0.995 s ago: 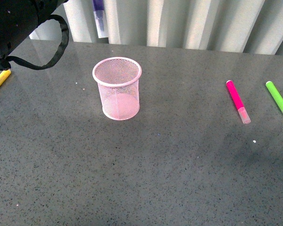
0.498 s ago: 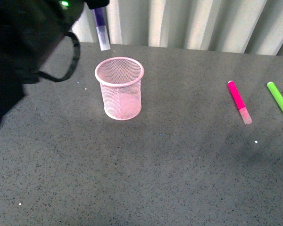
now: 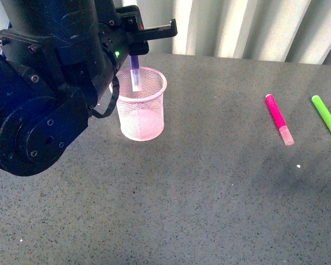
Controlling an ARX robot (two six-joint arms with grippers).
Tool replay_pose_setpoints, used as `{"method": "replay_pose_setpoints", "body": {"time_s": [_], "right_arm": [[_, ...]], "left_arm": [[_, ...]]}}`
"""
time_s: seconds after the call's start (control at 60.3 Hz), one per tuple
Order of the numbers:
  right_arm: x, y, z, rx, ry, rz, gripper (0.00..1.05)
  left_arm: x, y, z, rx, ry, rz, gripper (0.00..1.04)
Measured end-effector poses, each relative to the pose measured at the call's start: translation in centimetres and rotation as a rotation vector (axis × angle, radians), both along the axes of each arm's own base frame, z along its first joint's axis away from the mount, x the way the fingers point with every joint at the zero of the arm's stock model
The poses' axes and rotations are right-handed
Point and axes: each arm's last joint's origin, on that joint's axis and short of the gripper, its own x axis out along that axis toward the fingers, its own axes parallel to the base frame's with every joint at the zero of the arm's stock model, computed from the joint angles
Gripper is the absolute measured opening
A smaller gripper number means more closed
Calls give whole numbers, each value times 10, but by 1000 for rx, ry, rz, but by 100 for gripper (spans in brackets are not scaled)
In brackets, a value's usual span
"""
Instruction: Insert purple and pink pens into pink cup
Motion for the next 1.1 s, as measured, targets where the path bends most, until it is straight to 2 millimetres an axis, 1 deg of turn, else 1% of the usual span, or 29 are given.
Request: {"method": "replay_pose_setpoints", "body": {"time_s": [0.133, 0.183, 0.265, 0.365, 0.415, 0.481, 0.564, 0.614, 0.68, 0.697, 0.747, 0.796, 0.863, 0.913, 0.979, 1.078, 1.095], "right_arm": [[0, 0, 0, 0, 0, 0, 98], [0, 0, 0, 0, 0, 0, 98], [0, 0, 0, 0, 0, 0, 98], [0, 0, 0, 0, 0, 0, 98], [0, 0, 0, 0, 0, 0, 98], [0, 0, 0, 0, 0, 0, 98], [0, 0, 0, 0, 0, 0, 98], [0, 0, 0, 0, 0, 0, 98], [0, 0, 0, 0, 0, 0, 98], [0, 0, 0, 0, 0, 0, 98], [0, 0, 0, 0, 0, 0, 98], [0, 0, 0, 0, 0, 0, 98], [0, 0, 0, 0, 0, -1, 98], [0, 0, 0, 0, 0, -1, 98], [0, 0, 0, 0, 0, 3, 98], [0, 0, 0, 0, 0, 3, 98], [0, 0, 0, 0, 0, 3, 98]], "left_arm": [[-5, 4, -6, 9, 36, 0, 14], [-9, 8, -5, 12, 51, -7, 28], [-14, 15, 1, 7, 64, -7, 48], [-19, 22, 7, -7, 78, -6, 64], [-23, 28, 12, -17, 87, -1, 75], [-28, 34, 18, -21, 101, 0, 86], [-37, 43, 30, 8, 142, 0, 100], [-46, 47, 38, 63, 193, -28, 97], [-58, 52, 45, 142, 258, -69, 98], [-66, 55, 48, 177, 298, -98, 98], [-79, 62, 53, 235, 376, -146, 98], [-94, 73, 57, 258, 447, -168, 98], [-111, 85, 62, 270, 488, -155, 98], [-115, 90, 67, 271, 473, -140, 98], [-116, 92, 72, 271, 454, -134, 98], [-116, 92, 71, 276, 457, -129, 98], [-115, 92, 67, 281, 440, -102, 96]]}}
